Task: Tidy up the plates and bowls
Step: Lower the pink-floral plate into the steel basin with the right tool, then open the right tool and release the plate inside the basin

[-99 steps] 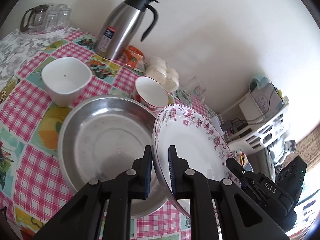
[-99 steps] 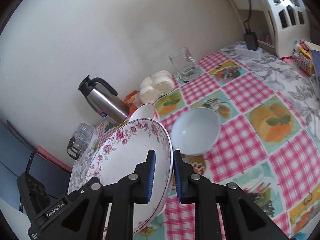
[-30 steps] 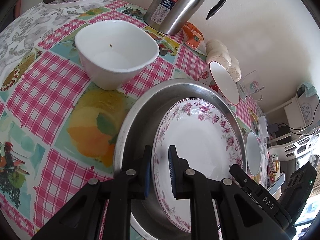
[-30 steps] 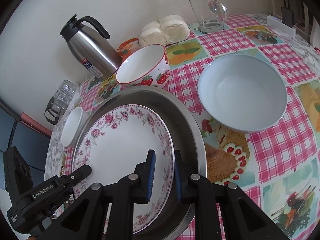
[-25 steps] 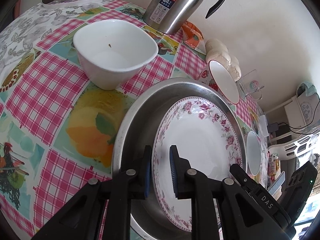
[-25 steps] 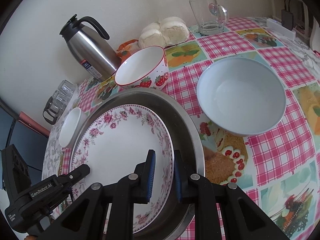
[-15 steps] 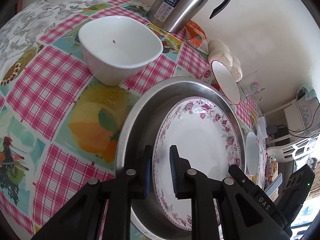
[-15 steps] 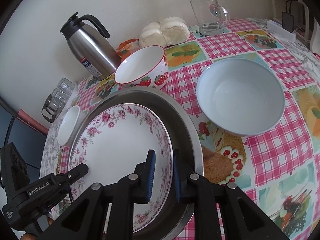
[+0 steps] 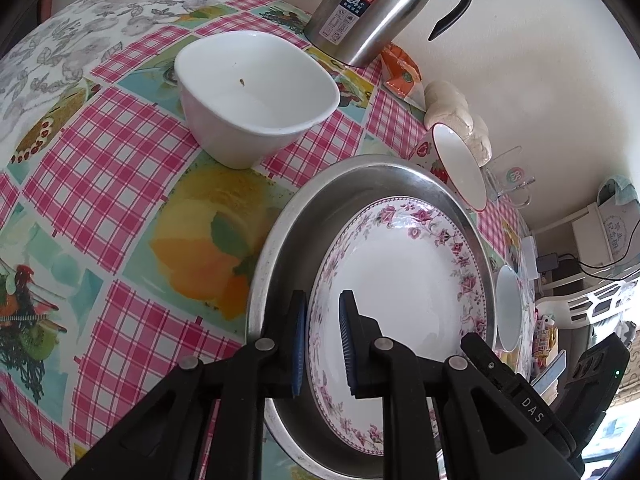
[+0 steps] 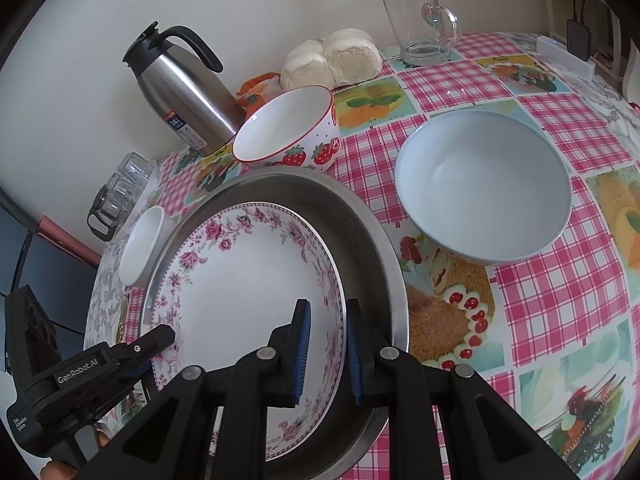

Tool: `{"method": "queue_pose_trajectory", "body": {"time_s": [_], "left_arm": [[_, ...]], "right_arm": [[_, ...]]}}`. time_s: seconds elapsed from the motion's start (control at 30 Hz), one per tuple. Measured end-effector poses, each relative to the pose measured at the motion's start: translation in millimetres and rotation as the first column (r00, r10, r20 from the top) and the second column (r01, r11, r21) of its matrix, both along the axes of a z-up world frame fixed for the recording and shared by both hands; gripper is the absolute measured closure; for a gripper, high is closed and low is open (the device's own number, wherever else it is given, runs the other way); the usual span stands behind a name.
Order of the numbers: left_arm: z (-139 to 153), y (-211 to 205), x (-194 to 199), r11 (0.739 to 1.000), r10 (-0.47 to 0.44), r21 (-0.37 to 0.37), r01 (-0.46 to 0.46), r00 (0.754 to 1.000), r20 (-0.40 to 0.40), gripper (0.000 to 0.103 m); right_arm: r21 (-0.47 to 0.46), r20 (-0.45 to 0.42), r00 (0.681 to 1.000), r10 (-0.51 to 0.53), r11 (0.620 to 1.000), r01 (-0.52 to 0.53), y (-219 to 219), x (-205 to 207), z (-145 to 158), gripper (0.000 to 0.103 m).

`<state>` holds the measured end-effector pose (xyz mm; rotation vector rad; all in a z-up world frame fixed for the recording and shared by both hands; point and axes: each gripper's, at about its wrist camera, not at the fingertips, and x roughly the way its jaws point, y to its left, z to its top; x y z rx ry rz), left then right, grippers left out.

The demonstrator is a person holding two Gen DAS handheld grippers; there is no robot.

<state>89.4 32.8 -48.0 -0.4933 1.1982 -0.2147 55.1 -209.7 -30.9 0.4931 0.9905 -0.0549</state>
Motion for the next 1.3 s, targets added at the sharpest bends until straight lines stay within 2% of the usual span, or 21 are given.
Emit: {"method": "queue_pose_trajectory", "body": {"time_s": [0.43,0.53,0.6,0.67,0.87,1.0,1.07,1.1,1.3], "left_arm": [[2,0,-1,1.000,0.001,-0.011,-0.001,1.000,-0.026,0.084],[4,-4,0,0.999,-0.015,-0.029,0.015,0.999,-0.029,0.075],[6,-7,0,0.999,-0.031,-0.046,0.029,0.999,-0.028,0.061],[9,-12,0,0.997,-0.051,-0.051,0.050,0.998,-0.020,0.055],[11,-14,1,0.997,-0.054,-0.063,0.054,0.998,-0.009,0.054],[16,-7,-1,0.999,-0.027,-0.047,0.027,1.000,0.013,0.053],[21,-3,-1,0.999,-0.013,-0.041,0.014,0.999,0.036,0.050],[23,-2,-1,1.000,-0.003,-0.021,0.004,0.999,0.046,0.045],[26,2,-1,1.000,0.001,-0.026,0.001,0.998,0.067,0.045]], "right_arm": [[0.000,-0.017,1.000,0.003,1.000,-0.003,2,-1,1,0.083],[0.001,-0.022,1.000,0.000,1.000,0.000,1,-1,1,0.083],[0.000,-0.023,1.000,-0.002,1.000,0.002,1,-2,1,0.083],[-0.003,-0.022,1.000,-0.001,1.000,0.001,1,-2,2,0.082],[0.020,-0.021,1.000,-0.015,1.000,0.015,-4,-5,2,0.082],[0.011,0.017,1.000,-0.023,1.000,0.023,-7,-9,11,0.081],[-0.013,0.028,0.999,-0.033,0.999,0.034,-7,-11,15,0.070],[-0.012,0.031,0.999,-0.032,0.999,0.032,-7,-11,15,0.069],[-0.004,0.027,0.999,-0.029,1.000,0.029,-8,-9,14,0.069]]}}
